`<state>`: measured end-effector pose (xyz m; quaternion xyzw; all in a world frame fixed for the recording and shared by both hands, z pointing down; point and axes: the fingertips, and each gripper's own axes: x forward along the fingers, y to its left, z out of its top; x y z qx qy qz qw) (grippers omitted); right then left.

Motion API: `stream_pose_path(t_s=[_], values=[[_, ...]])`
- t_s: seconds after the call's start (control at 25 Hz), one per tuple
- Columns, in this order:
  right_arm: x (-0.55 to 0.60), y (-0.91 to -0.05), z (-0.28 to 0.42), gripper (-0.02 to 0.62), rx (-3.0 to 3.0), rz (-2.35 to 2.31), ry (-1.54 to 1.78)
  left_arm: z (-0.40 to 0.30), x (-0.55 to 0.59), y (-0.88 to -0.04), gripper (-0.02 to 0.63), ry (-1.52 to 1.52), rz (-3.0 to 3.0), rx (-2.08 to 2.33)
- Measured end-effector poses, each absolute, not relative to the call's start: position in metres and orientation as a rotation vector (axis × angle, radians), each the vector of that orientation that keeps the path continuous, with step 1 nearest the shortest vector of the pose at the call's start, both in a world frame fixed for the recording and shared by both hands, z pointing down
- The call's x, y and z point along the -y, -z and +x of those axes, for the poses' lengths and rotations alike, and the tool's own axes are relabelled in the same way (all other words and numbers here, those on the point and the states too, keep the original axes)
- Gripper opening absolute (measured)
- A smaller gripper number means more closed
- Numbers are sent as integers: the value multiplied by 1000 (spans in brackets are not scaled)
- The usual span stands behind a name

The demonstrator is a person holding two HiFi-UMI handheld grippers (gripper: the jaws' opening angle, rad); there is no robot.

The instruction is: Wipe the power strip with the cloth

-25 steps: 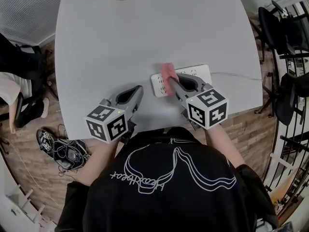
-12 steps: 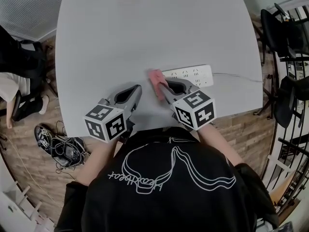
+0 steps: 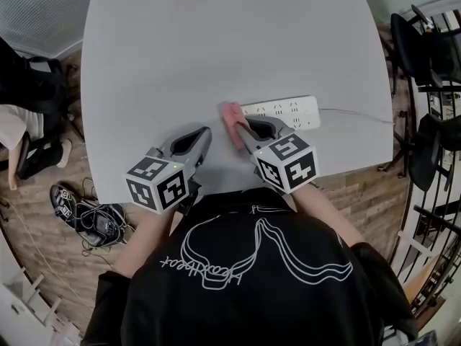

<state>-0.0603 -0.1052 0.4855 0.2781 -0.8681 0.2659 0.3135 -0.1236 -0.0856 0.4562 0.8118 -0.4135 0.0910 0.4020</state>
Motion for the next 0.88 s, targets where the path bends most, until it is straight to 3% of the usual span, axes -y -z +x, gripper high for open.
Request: stream_pose_path(t_s=[0.88], values=[[109, -488, -39, 44, 2269, 802, -696, -117, 81, -456, 14, -232, 2071, 1018]])
